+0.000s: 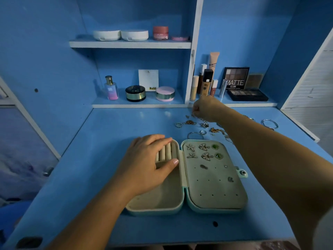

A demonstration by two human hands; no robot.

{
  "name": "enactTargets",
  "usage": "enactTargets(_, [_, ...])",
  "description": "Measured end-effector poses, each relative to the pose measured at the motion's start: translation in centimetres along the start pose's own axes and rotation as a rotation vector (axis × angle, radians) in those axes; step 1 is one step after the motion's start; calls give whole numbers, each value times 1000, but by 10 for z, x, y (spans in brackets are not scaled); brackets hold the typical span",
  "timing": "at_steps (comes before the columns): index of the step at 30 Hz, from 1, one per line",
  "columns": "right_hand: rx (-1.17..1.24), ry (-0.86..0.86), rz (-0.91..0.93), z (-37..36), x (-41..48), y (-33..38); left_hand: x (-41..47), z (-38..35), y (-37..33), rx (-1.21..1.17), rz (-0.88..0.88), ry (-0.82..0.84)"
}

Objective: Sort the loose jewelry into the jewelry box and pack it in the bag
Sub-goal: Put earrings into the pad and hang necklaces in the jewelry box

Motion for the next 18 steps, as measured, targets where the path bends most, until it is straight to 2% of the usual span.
enactTargets(2, [8,-26,4,4,-5,0,0,0,0,-2,0,1])
enactTargets(4, [130,-113,34,17,-18,2,0,0,0,-12,3,-2])
enactTargets(7, [326,-206,172,42,-65,22,0,0,-1,-5,-2,-14])
enactTargets(12, [299,-54,307,33,-176,49,-1,1,-4,-3,-6,-18])
enactTargets(15, [248,-184,309,13,-208,57,-1,2,-5,-24,-16,-33])
enactTargets(18, [344,-234,299,6,-215,49,-2,6,-9,-70,-15,-45])
Point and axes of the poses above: each hand's wrist, its own x-axis towards the middle knuckle, its own z-axis out of the back of the hand, y = z × x, the point moved 5 cm from there along x, towards the middle knuckle, and after that the axes turned 2 degrees about z, right-handed, at the moved point
